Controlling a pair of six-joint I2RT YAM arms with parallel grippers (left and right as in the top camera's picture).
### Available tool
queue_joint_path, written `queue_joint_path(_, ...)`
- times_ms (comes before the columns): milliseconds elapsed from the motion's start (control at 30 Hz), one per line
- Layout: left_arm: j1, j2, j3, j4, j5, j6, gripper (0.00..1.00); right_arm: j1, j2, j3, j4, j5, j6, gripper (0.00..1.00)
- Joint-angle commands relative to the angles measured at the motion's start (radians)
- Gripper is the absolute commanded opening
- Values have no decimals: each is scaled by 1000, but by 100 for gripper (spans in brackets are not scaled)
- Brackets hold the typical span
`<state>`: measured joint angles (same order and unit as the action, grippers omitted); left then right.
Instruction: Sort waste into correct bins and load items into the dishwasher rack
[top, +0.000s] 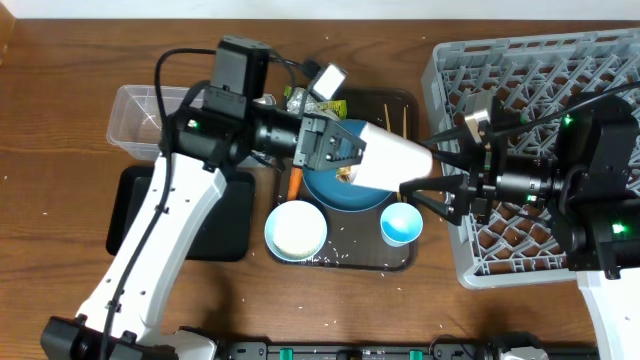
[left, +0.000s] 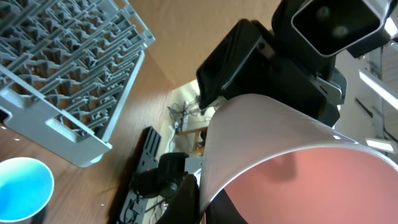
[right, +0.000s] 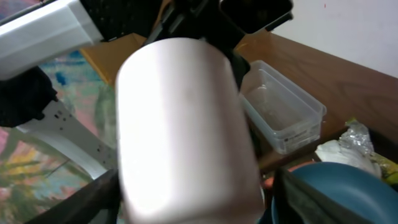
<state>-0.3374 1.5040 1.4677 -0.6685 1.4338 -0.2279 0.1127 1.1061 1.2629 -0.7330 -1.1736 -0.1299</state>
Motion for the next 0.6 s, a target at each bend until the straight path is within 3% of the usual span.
queue_joint_path(0,-3,-4,5,5,14,14,6,13,0,19,5,14,-17,67)
queue_joint_path(200,-2,-4,5,31,10,13,7,13,0,19,0,35,-17,49)
queue_joint_path(233,-2,-4,5,31,-3,13,12,13,-2,19,-6,65,-17,46)
queue_joint_path(267,-2,-4,5,31,-25,13,24,12,-4,19,-18,103,-17,45)
queue_joint_path(400,0,-4,5,31,-59,10,26,12,-22,19,-44,208,-17,43)
queue_joint_path(433,0,-4,5,31,-60,10,31,12,-29,19,-45,227,-17,43)
queue_joint_path(500,0,-4,5,30,-88,10,49,11,-45,19,-49,278,-14,41)
queue_joint_path(567,6,-4,5,31,-120,10,57,1,-68,19,-57,359,13,40)
